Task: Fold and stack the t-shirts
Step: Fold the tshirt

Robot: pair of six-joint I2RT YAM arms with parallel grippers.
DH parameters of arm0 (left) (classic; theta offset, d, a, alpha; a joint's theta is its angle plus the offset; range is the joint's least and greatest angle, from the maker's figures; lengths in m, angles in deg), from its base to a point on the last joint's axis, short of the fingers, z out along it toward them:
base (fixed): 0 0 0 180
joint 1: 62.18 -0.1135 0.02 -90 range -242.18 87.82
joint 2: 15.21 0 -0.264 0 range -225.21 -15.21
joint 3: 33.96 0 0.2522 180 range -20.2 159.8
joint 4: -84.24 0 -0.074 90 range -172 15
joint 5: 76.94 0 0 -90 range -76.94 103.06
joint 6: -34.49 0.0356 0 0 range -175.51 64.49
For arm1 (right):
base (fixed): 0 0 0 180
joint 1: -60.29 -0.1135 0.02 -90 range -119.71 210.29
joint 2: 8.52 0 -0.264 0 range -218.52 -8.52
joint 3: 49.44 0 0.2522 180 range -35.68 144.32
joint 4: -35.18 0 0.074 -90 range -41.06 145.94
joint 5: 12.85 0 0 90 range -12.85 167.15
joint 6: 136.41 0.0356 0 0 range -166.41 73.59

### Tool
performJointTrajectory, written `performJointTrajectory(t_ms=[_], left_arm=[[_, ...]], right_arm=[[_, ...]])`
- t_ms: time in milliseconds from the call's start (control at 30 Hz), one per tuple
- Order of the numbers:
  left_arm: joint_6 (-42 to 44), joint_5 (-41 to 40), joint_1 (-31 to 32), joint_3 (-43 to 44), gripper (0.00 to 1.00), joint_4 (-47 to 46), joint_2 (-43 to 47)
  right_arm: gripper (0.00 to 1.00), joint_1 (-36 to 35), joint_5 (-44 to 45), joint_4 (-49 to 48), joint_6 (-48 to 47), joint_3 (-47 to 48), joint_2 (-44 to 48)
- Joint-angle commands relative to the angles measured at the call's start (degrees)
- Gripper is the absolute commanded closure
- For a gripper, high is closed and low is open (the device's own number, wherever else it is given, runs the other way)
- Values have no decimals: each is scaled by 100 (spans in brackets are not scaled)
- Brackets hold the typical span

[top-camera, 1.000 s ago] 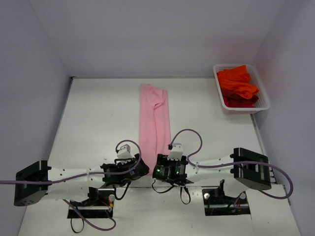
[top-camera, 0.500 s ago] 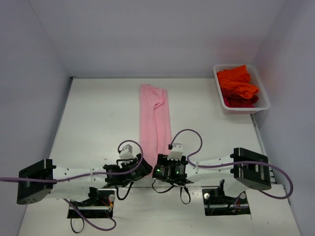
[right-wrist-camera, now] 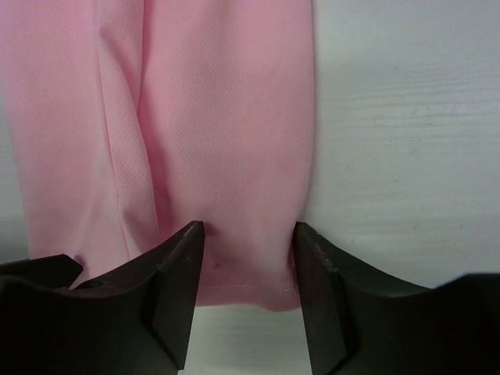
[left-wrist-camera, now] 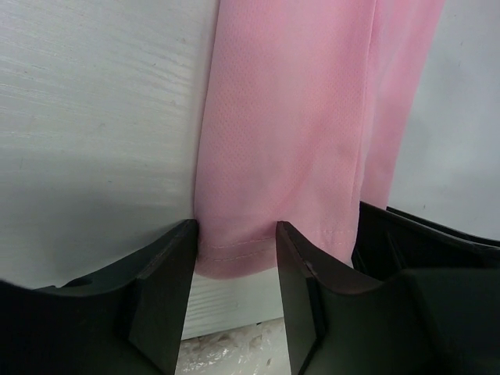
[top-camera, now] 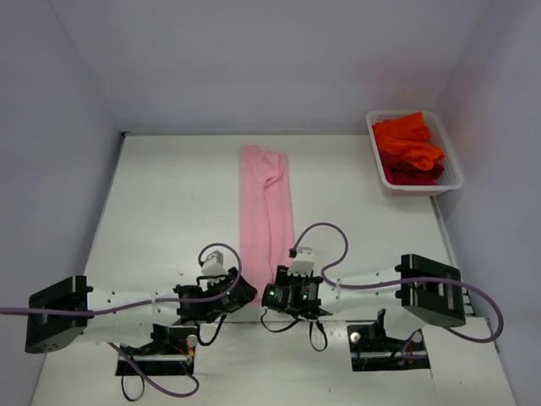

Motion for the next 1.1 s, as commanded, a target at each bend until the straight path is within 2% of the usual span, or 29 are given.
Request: performJointTrajectory(t_ms=[0, 300, 367, 567, 967, 1067], left_arm=[[1, 219, 44, -190, 59, 545, -194], [10, 272, 44, -155, 66, 370, -449], [18, 272, 44, -155, 71, 361, -458], [27, 254, 44, -181, 100, 361, -432], [124, 105, 44, -50, 100, 694, -204], [194, 43, 44, 38, 100, 826, -124]], right_arm=[[55, -45, 154, 64, 121, 193, -33], [72, -63, 136, 64, 130, 228, -86], [75, -54, 136, 64, 130, 228, -86], [83, -54, 136, 64, 121, 246, -86], [100, -54, 207, 82, 16, 325, -16], [100, -54, 242, 99, -19, 360, 19]])
